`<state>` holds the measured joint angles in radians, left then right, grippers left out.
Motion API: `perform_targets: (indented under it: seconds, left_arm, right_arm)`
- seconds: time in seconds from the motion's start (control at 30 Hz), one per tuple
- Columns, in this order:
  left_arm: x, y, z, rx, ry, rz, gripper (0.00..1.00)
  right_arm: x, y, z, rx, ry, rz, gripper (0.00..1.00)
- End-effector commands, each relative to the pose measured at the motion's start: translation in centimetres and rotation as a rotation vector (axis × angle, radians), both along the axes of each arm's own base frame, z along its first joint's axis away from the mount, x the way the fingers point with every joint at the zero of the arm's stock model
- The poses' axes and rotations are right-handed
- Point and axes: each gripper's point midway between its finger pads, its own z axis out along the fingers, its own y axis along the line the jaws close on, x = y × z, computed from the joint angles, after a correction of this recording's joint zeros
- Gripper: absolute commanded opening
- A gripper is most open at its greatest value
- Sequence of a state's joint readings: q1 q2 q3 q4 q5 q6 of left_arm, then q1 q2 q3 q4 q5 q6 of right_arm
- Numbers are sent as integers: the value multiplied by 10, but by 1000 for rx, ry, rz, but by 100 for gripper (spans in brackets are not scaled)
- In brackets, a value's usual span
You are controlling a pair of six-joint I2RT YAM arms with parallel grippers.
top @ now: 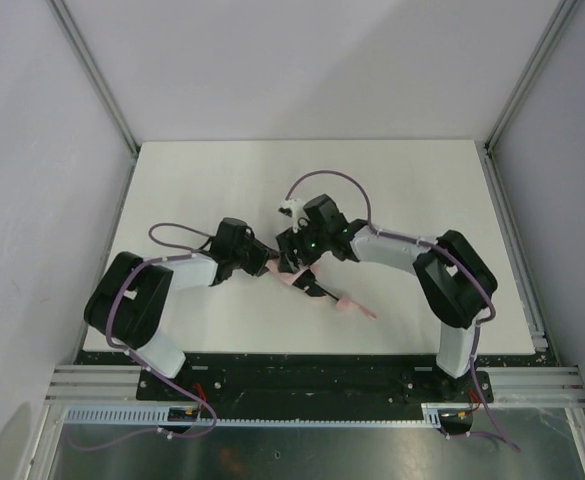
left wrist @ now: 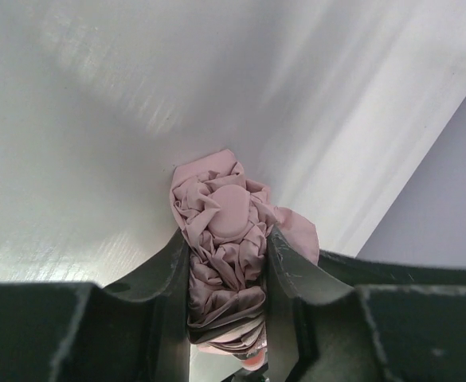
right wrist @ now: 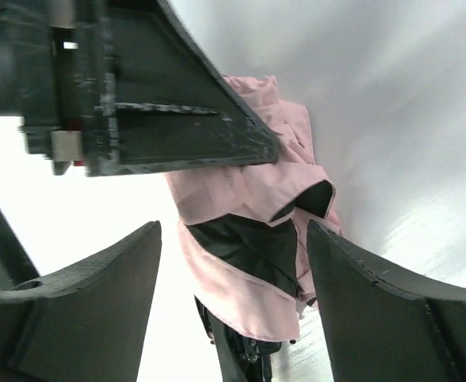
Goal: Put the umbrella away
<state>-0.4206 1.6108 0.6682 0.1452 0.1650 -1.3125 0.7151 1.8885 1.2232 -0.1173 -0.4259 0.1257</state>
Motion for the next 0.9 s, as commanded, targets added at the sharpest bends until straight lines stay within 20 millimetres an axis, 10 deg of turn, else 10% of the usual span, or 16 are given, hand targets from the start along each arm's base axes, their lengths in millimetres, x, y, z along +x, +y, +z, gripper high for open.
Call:
perform_targets:
  seconds: [0.0, 0.3, 0.63, 0.87]
  left_arm:
    - [-19, 20, -19, 115, 62, 17, 0]
    - [-31, 26, -24, 154, 173, 24, 0]
    - [-33, 31, -24, 153, 211, 18, 1]
    - [-28, 42, -20, 151, 194, 32, 71]
  right_arm:
    - [3, -7, 1, -229, -268, -27, 78]
    - [3, -14, -38, -568, -537, -88, 74]
    - [-13, -11, -76, -474, -381, -3, 5]
    - [-21, -9, -86, -344, -263, 61, 0]
